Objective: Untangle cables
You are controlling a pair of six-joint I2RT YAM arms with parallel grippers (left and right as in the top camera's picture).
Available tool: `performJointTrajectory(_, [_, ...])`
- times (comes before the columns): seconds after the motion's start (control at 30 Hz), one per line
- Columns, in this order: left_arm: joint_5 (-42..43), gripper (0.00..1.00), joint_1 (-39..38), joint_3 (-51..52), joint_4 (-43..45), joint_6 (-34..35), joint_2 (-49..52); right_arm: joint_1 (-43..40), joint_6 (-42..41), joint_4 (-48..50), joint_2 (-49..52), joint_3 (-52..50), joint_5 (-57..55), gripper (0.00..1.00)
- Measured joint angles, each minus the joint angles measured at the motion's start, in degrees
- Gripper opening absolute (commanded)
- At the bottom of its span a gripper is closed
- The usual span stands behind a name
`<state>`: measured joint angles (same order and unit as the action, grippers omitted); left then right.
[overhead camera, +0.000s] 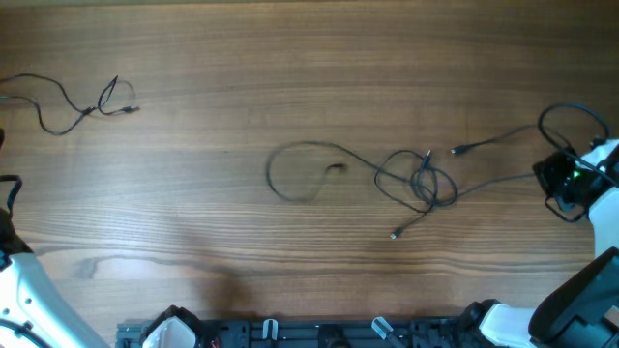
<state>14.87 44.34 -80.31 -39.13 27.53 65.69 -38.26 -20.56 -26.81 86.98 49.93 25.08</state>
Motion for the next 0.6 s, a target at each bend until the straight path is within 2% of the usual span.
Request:
performJointTrajectory(0.07, [3.7, 0.04, 0.2, 0.0, 0.6, 0.2, 0.1, 1.7, 1.6, 0.4, 0.0, 0.0, 3.5, 0.07])
performJointTrajectory(0.1, [5.9, 0.08, -0.1, 0.0, 0.6, 0.2, 0.1, 3.0, 2.6, 1.0, 0.0, 0.0, 5.3, 0.11])
performJointTrajectory(0.13, [8.5, 0.20, -0.6, 0.0, 0.6, 0.2, 0.1, 4.5, 3.4, 1.4, 0.0, 0.0, 6.7, 0.34])
performJointTrajectory(0.17, [11.2, 0.37, -1.6, 0.0, 0.4, 0.2, 0.2, 5.7, 3.8, 1.5, 0.0, 0.0, 7.5, 0.48])
performJointTrajectory(0.2, [13.7, 0.43, -3.3, 0.0, 0.0, 0.2, 0.3, 7.7, 4.5, 1.5, 0.0, 0.0, 8.3, 0.55])
performJointTrajectory(0.27, [17.8, 0.52, -8.3, 0.0, -1.9, 0.3, 0.9, 11.5, 6.0, 1.6, 0.0, 0.0, 9.2, 0.83])
performJointTrajectory(0.3, [19.2, 0.61, -11.2, 0.0, -2.7, 0.6, 1.6, 13.4, 6.6, 1.7, 0.0, 0.0, 9.5, 0.96])
performJointTrajectory(0.4, [21.6, 0.71, -19.3, 0.0, -3.8, 0.7, 4.2, 18.4, 8.9, 1.7, 0.0, 0.0, 9.9, 1.00])
performJointTrajectory(0.47, [22.1, 0.72, -26.4, 0.0, -4.2, 0.6, 7.3, 21.6, 10.2, 1.7, 0.0, 0.0, 9.8, 1.00])
performJointTrajectory(0.6, [21.4, 0.71, -39.1, 0.0, -5.0, 0.6, 15.2, 22.9, 4.8, 1.8, 0.0, 0.0, 5.4, 1.00])
